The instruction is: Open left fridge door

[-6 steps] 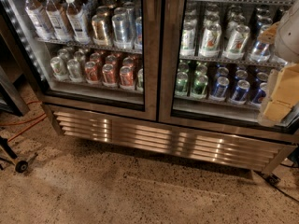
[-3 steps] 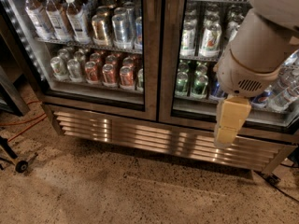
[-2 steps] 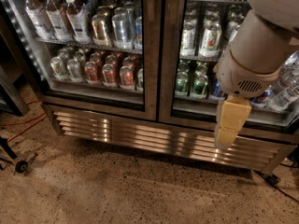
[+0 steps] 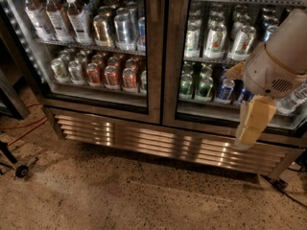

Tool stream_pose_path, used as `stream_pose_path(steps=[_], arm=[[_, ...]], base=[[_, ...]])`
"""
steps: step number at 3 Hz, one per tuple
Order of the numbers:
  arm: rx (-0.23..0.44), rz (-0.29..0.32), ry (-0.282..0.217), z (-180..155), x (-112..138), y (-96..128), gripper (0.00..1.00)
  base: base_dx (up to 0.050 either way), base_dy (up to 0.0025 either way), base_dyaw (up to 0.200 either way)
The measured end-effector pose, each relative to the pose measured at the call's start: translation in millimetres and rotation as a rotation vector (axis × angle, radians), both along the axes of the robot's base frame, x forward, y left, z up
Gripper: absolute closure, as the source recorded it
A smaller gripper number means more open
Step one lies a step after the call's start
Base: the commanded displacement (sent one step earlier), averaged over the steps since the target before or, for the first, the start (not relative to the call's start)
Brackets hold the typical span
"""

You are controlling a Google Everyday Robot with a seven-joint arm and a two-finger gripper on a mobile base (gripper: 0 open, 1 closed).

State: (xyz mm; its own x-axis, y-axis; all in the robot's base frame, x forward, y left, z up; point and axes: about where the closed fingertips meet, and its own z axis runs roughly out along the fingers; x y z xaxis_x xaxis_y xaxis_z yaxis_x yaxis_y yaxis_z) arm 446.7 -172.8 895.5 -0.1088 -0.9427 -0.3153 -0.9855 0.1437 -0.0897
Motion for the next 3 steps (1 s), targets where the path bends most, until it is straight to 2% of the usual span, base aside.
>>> stream_pose_path(steps=[1,2,3], arm=[[0.195,0.102,0.050,-6.7,-0.3,1.4,0.00],[0.239,0.122,0.053,-4.6,0.3,11.4,0.00],[0.239,0.122,0.053,-4.6,0.3,11.4,0.00]], base=[[0.000,0.00000,0.000],[0.000,0.00000,0.000],[0.000,0.00000,0.000]])
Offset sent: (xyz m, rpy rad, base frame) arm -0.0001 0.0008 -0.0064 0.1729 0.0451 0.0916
